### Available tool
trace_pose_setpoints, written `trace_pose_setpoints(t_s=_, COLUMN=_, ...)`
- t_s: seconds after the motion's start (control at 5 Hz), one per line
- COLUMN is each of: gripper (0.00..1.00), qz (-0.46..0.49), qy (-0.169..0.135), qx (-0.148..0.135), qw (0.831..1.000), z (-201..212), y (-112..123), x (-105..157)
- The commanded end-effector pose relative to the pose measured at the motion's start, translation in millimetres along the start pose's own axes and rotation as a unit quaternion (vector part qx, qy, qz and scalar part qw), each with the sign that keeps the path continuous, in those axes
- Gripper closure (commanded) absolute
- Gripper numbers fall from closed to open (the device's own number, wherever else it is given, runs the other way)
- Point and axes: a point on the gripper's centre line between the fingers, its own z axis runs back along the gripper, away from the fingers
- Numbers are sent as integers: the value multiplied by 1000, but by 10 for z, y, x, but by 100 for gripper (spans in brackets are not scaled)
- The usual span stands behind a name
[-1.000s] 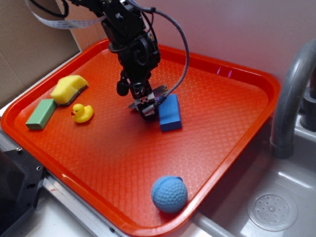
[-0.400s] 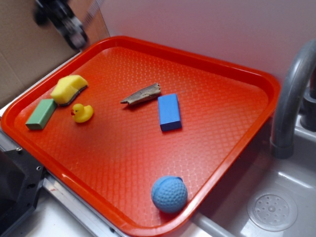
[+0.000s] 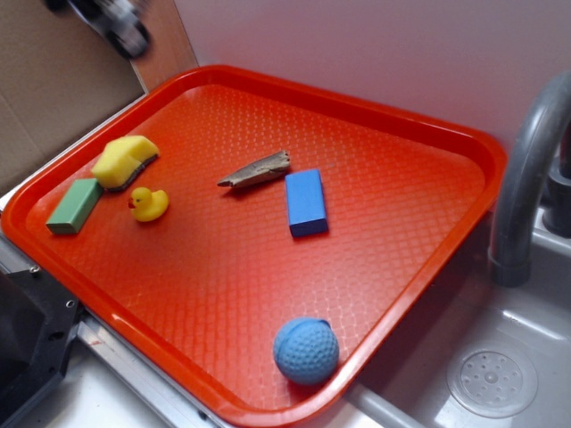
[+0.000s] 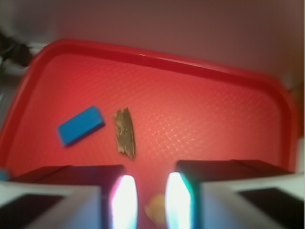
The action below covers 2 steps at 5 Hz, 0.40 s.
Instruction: Grab the wood chip.
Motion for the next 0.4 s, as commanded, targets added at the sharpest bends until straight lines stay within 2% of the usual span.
trace_pose_setpoints(t_s=0.0, gripper=0, qz=-64, qy=48, qx=11, qw=997, z=-749, y=-352, x=3)
trace_pose_setpoints(t_s=0.2, gripper=0, qz=-79, qy=78, qx=17, qw=994, z=-915, y=-371, x=-55)
